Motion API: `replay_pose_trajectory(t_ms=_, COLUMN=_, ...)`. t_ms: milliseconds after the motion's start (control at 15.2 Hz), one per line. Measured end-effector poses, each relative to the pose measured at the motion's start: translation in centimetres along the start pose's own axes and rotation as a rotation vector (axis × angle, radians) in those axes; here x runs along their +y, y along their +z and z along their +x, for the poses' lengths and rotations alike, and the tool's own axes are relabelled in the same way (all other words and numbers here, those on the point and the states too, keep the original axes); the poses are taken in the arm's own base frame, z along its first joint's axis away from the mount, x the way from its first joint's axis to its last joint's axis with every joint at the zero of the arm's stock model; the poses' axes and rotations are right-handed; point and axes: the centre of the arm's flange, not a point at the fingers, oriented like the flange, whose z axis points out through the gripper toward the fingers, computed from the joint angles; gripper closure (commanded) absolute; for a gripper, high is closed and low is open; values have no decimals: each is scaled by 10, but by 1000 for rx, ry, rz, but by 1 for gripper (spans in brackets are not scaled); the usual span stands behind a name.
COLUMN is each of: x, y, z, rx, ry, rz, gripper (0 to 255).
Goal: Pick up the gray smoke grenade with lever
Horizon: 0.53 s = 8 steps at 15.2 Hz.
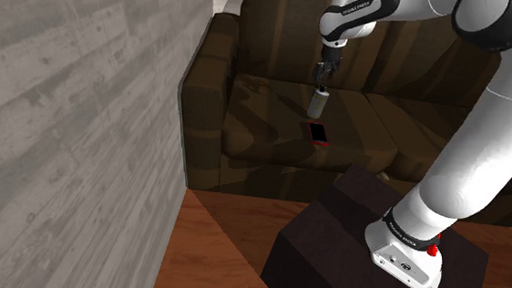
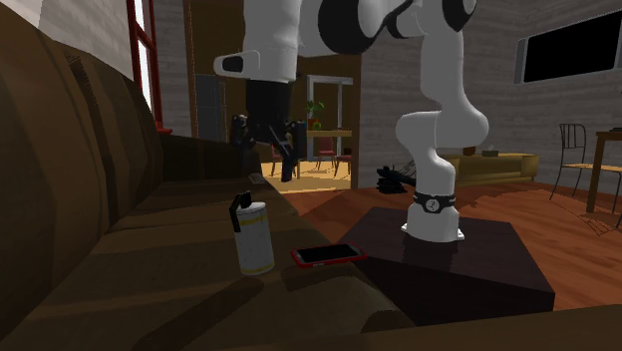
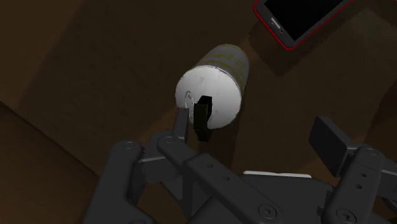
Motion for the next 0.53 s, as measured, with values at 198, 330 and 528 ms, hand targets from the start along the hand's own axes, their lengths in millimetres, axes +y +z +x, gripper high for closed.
replay_pose_trajectory(t_ms=198, x=21, y=20, z=28, rx=-12, ry=-5, rz=-8, gripper=0)
replay_pose_trajectory(t_ms=330, x=26, y=31, z=35, rx=-15, ry=-7, rz=-10, gripper=0)
replay_pose_trajectory(t_ms=528, x=24, y=47, z=38, rx=-16, ry=-8, rz=-10, gripper=0)
